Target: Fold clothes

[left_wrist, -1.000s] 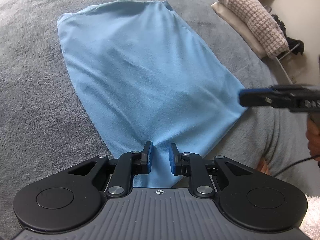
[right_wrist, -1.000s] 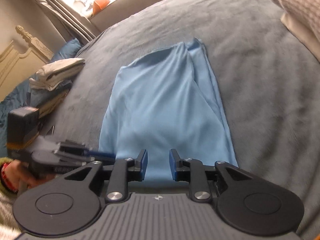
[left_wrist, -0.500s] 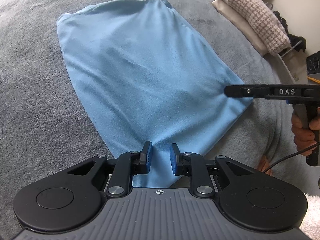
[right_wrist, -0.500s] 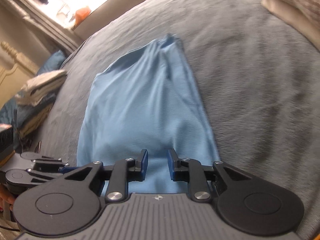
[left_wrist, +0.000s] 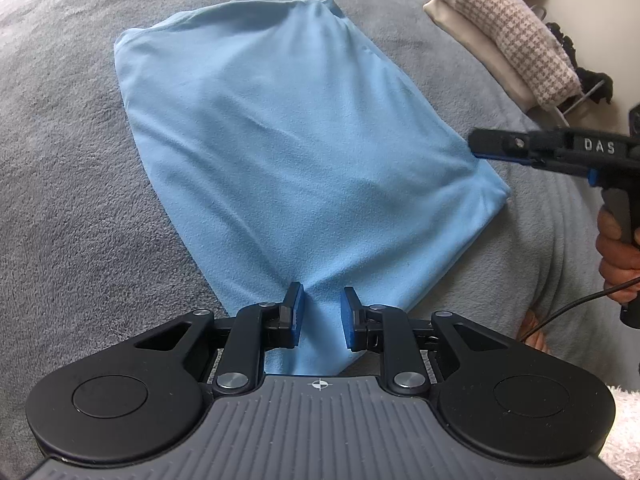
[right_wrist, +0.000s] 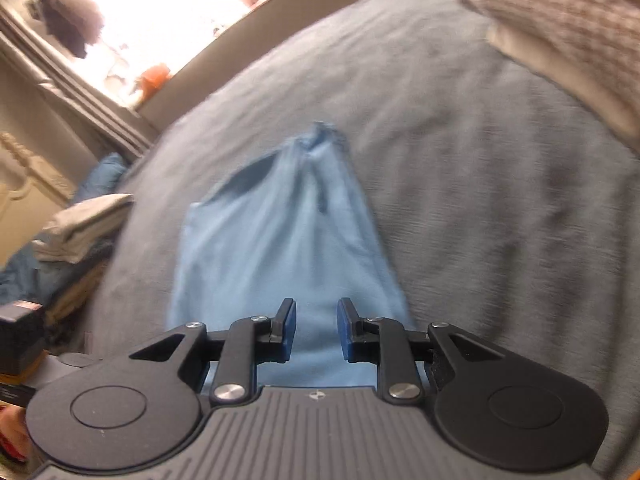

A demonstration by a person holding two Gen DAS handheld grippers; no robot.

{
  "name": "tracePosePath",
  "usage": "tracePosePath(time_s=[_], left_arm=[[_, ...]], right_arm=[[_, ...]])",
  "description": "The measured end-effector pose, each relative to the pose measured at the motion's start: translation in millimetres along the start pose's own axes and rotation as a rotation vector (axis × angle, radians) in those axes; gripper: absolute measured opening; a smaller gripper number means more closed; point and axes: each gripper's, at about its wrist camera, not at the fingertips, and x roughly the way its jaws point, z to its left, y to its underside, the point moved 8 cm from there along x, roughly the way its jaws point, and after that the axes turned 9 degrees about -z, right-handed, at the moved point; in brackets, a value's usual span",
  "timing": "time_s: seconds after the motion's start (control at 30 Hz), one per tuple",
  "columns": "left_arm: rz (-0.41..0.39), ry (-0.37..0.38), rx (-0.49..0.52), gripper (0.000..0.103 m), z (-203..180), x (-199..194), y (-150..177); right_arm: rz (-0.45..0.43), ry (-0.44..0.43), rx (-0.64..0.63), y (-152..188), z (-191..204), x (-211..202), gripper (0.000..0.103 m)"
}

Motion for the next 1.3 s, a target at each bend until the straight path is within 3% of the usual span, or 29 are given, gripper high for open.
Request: tracePosePath(time_s=[0.1, 0.23, 0.37, 0.5, 0.57, 0.7, 0.83, 0.9, 0.93, 1.0, 1.03, 1.1, 1.17, 1.3], left_arm=[[-0.005, 0.0, 0.011, 0.021, -0.3, -1.5, 0.5], [-0.025, 0.008, 0.055, 0.022, -2.6, -8.4, 2.2], [-0.055, 0.031, 0.078, 0.024, -4.8, -12.9, 1.3], [-0.062, 0.035, 0.093, 0.024, -5.8, -9.8, 1.2], [-0.065, 0.037, 0.101, 0.024, -6.4, -8.2, 1.2], [-0.072, 0.042, 0.116, 0.024, -7.4, -5.1, 1.1], [-0.079, 0.046, 0.131, 0.024, -8.5, -1.9, 1.1], [-0.079, 0.051, 0.134, 0.024, -8.5, -0.6, 0.8], [-0.077, 0.055, 0.133, 0.024, -8.2, 0.0, 0.6], [-0.074, 0.063, 0.132, 0.024, -7.5, 1.1, 0.2], [-0.072, 0.067, 0.131, 0.024, -7.2, 1.7, 0.0], [-0.069, 0.075, 0.13, 0.024, -6.6, 2.8, -0.5], [-0.068, 0.085, 0.132, 0.027, -7.0, 3.5, -0.8], [-0.07, 0.097, 0.135, 0.031, -8.5, 4.9, -1.4]], right_arm=[[0.021, -0.051, -0.015, 1.3, 15.1, 17.9, 0.024], [0.045, -0.059, -0.01, 8.3, 17.0, 34.0, 0.023], [0.015, 0.025, 0.021, 5.4, -11.6, 29.4, 0.01], [-0.077, 0.105, 0.053, -12.6, -28.9, 8.5, 0.012], [-0.1, 0.06, 0.064, -18.3, -21.1, 6.0, 0.012], [-0.06, -0.048, 0.026, -16.0, 12.3, 27.7, 0.012], [-0.004, -0.102, -0.011, -6.9, 27.9, 58.2, 0.012], [-0.007, -0.008, -0.025, -8.8, 13.5, 69.2, 0.009], [-0.024, 0.034, 0.015, -13.9, 1.3, 67.4, 0.0], [-0.084, 0.102, 0.114, -26.4, -18.7, 57.9, 0.0], [-0.126, 0.141, 0.116, -33.8, -21.9, 49.9, 0.0], [-0.167, 0.139, 0.079, -45.0, -13.9, 40.3, 0.0], [-0.145, 0.049, 0.072, -47.0, 7.2, 45.8, 0.001], [0.0, -0.079, -0.01, -28.0, 53.2, 87.4, 0.002]])
